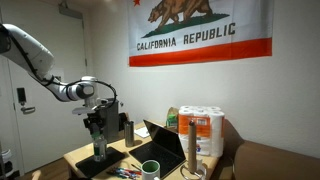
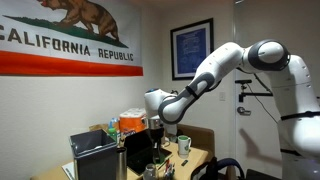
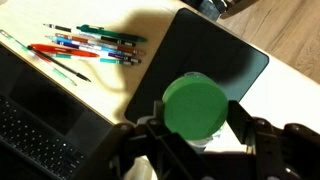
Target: Pick the green lid on the table and put it on the bottle
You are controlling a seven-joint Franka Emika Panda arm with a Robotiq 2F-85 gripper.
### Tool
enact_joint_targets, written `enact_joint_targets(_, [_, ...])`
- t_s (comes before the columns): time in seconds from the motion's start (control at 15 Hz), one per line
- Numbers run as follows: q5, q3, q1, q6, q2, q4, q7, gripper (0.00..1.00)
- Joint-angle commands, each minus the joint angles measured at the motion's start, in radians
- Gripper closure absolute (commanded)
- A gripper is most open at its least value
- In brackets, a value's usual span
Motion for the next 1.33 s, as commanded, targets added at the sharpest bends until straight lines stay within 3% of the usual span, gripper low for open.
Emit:
enact_joint_targets(0.0, [0.033, 0.007, -0.007, 0.013, 0.029, 0.023, -0.06, 0.61])
enact_joint_targets(1.27, [0.042, 0.017, -0.004, 0.057, 0.145, 0.132, -0.125, 0.61])
